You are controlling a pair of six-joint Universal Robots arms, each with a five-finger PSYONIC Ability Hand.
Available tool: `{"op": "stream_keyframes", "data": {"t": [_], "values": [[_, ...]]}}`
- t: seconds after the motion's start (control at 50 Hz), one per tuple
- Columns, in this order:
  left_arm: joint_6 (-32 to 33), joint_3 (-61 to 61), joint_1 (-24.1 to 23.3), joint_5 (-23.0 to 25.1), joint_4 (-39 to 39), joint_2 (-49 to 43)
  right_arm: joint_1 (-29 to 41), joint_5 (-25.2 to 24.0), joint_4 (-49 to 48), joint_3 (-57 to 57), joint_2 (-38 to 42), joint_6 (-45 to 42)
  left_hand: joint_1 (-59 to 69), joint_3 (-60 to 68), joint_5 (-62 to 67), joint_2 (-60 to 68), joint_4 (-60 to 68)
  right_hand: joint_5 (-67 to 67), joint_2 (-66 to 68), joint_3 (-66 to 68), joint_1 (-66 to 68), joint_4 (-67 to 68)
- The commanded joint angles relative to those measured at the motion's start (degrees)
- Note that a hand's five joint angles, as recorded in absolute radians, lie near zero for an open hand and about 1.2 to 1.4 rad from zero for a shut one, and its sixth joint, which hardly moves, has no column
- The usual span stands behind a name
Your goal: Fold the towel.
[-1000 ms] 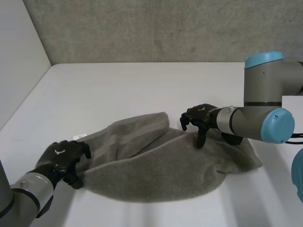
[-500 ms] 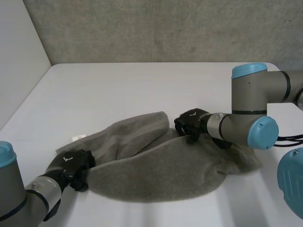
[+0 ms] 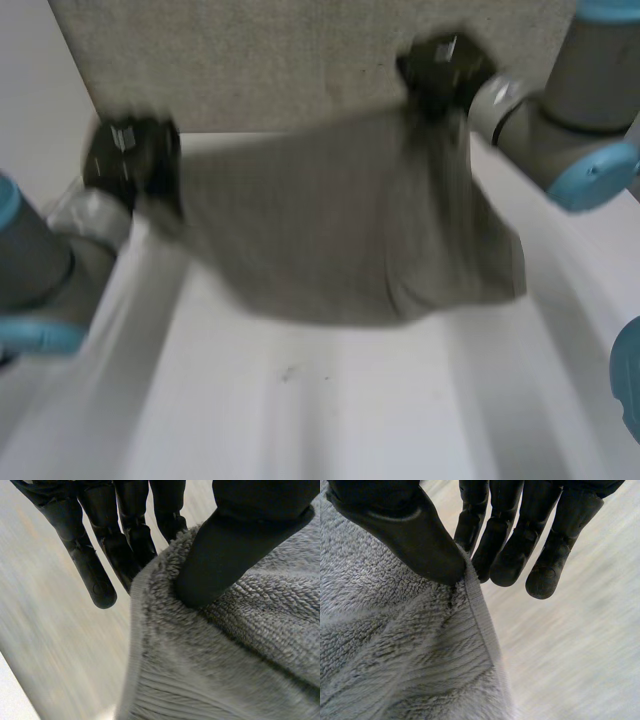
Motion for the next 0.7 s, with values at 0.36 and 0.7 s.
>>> {"op": "stream_keyframes", "data": {"t": [0.36,0.7], "values": [[-0.5,5.5,-2.2,-6.6,4.9,-5.0,-0.2,-3.9,2.4,24.7,-8.3,-8.2,12.1,10.4,11.6,10.3,10.2,4.3,3.6,3.5,4.4,3.2],[4.1,-16.4,-2.0,-6.4,2.1,-12.6,-0.2,-1.1,-12.2,57.5,-9.0,-8.4,12.1,10.4,11.6,10.3,10.2,4.3,3.6,3.5,4.4,3.2]]}}
